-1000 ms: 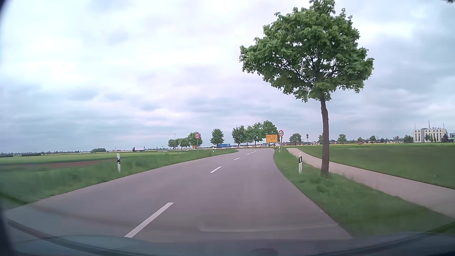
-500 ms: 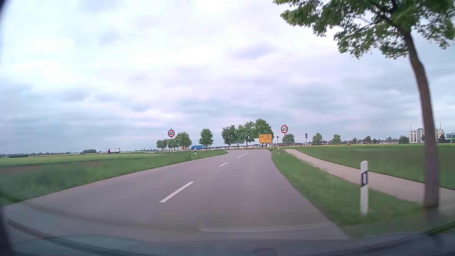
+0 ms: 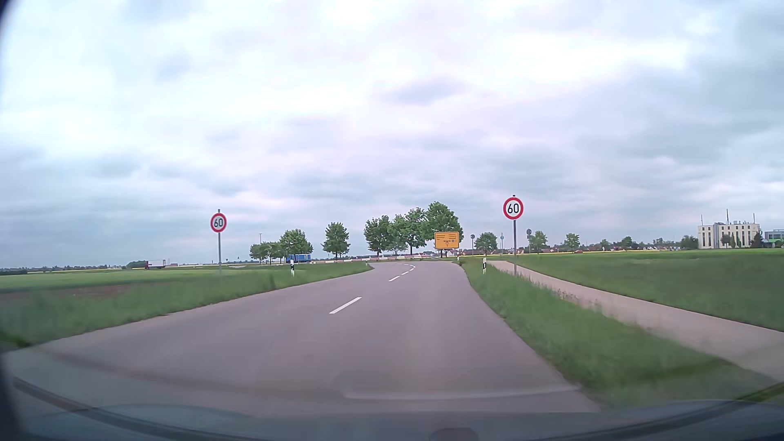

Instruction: Follow the waypoints while adhering to traffic rules and regulations

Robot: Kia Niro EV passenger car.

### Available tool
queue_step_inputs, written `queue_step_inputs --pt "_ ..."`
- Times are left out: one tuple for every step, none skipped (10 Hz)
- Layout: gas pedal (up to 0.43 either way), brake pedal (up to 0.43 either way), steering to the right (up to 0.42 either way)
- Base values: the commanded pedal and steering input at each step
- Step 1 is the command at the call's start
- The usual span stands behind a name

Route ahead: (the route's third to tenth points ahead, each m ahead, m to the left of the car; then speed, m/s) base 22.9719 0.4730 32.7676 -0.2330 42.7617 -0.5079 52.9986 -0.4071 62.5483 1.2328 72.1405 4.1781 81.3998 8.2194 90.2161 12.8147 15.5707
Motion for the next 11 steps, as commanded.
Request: queue_step_inputs --pt "0.118 0.0 0.012" --pt "0.118 0.0 0.012" --pt "0.11 0.0 0.012" --pt "0.11 0.0 0.011" --pt "0.098 0.0 0.012" --pt "0.098 0.0 0.013" --pt "0.098 0.0 0.013" --pt "0.098 0.0 0.014" --pt "0.098 0.0 0.013" --pt "0.11 0.0 0.013" --pt "0.11 0.0 0.013"
